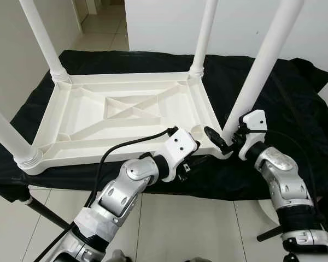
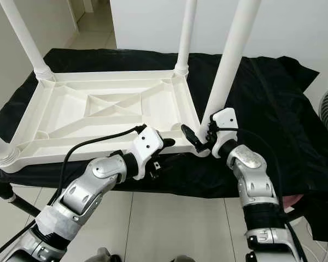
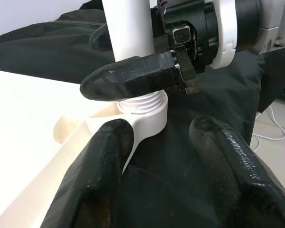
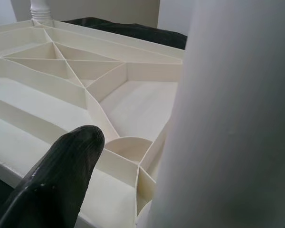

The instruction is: Building children table

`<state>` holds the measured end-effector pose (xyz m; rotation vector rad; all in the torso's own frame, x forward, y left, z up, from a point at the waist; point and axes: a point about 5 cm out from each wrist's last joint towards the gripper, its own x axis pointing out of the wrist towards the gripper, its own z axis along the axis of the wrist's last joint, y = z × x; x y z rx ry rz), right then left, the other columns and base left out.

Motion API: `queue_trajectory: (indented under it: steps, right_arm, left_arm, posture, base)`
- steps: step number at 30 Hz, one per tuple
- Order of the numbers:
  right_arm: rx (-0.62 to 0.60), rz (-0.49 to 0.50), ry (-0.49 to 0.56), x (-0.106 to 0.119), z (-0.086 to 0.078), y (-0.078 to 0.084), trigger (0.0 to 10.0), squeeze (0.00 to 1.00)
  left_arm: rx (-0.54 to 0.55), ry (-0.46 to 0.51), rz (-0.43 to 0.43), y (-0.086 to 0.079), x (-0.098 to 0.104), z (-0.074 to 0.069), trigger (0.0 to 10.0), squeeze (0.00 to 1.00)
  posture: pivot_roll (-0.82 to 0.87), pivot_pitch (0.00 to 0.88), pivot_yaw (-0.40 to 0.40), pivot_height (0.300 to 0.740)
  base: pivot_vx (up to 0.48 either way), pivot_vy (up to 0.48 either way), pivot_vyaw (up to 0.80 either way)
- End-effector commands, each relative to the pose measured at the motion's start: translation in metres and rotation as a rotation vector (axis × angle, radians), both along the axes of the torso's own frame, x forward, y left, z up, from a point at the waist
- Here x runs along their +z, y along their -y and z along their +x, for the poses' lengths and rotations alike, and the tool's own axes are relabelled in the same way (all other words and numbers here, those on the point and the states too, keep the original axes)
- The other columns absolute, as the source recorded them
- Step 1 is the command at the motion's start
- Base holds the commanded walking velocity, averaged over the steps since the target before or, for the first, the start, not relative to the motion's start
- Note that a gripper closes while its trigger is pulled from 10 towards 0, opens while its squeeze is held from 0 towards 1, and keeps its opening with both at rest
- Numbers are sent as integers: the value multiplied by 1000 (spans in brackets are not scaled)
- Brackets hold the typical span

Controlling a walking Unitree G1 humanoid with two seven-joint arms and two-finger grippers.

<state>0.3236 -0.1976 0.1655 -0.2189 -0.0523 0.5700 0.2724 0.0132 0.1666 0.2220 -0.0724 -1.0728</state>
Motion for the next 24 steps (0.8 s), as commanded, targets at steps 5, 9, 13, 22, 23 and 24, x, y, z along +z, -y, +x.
queue_trajectory:
  steps: [5,9,13,22,23,24]
  right_arm:
    - [7,-12,-34,-8,1,6,4824,0]
    - [-12,1,-48,-11,2,11,4235,0]
    - [10,14,-61,-14,1,15,0,0]
    - [-56,68,-84,-16,2,18,10000,0]
    - [-56,68,-84,-16,2,18,10000,0]
    - [-93,88,-82,-16,3,17,10000,0]
  left_arm:
    - [-43,4,14,2,0,-1,10000,0]
    - [-43,4,13,2,0,-1,10000,0]
    - [-45,4,8,3,1,-1,10000,0]
    - [-42,2,6,3,2,-1,10000,0]
    - [-42,2,6,3,2,-1,10000,0]
    - [-41,2,6,3,2,-1,10000,0]
  posture:
    - [-115,21,32,740]
    - [-115,21,32,740]
    - [-122,28,38,740]
    - [-122,44,39,740]
    - [-122,44,39,740]
    - [-120,51,32,740]
  base:
    - [0,0,0]
    - [0,0,0]
    - [0,0,0]
    - [0,0,0]
    - [0,0,0]
    - [0,0,0]
